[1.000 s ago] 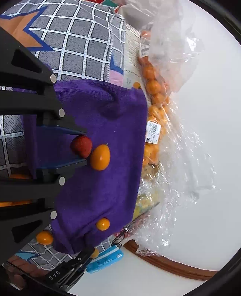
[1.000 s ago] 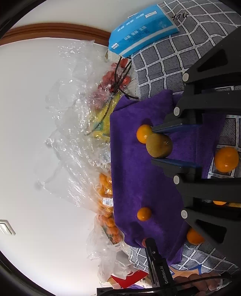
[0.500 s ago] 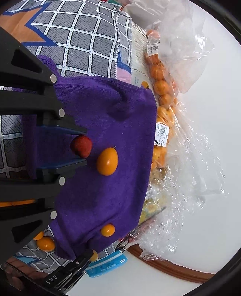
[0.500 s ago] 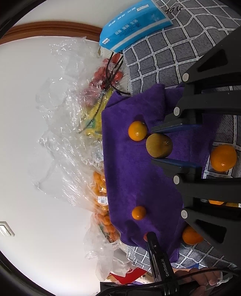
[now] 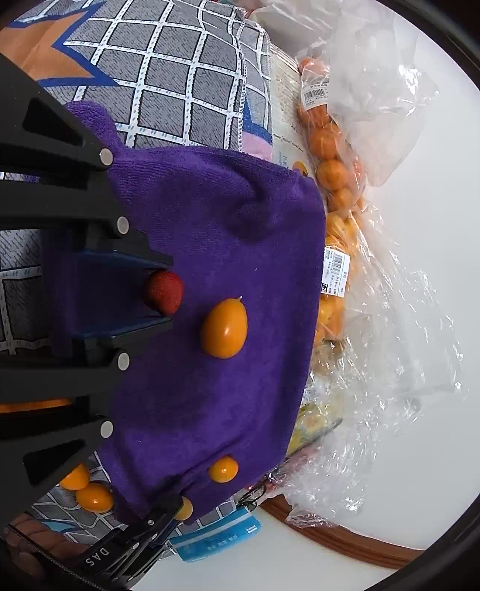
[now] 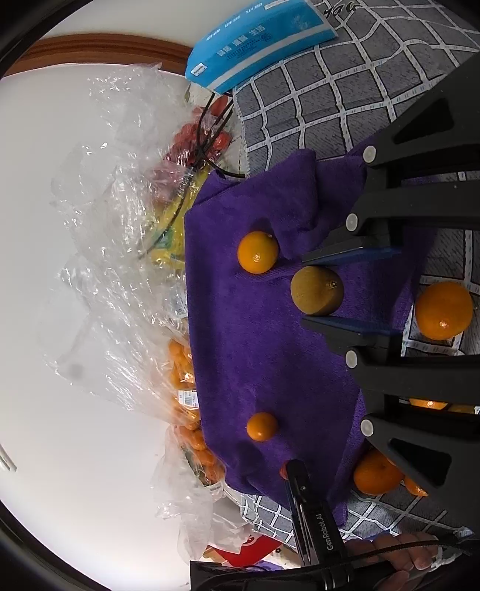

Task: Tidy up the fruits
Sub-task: 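Lift both held fruits up over the purple towel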

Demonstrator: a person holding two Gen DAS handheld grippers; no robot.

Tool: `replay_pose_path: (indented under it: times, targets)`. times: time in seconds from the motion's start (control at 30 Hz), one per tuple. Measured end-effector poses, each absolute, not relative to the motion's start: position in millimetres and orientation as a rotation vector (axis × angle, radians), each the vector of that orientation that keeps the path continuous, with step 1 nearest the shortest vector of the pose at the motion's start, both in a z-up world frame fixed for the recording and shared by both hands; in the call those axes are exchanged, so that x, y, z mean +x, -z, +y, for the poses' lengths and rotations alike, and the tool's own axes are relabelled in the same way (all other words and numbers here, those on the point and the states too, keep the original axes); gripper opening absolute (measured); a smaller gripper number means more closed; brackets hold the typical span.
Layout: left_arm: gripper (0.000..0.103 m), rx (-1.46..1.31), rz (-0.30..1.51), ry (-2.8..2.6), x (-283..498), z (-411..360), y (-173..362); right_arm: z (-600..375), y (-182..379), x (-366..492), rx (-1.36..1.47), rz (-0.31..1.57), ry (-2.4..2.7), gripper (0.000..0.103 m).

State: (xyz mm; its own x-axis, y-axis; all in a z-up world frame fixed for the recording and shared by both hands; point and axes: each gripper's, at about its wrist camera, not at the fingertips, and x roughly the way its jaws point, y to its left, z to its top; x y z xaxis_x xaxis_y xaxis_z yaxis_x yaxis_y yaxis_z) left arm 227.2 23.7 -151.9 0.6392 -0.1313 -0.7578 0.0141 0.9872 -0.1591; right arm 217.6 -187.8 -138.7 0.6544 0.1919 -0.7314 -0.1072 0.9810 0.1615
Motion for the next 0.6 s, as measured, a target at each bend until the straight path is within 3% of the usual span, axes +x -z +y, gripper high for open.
replay_pose_path:
  times: [0.6]
  targets:
    - [0.027, -0.14, 0.892, 0.105, 229.1, 21.7, 155.5, -184.3, 143.7, 217.2, 0.092, 0.86, -0.172, 0.03]
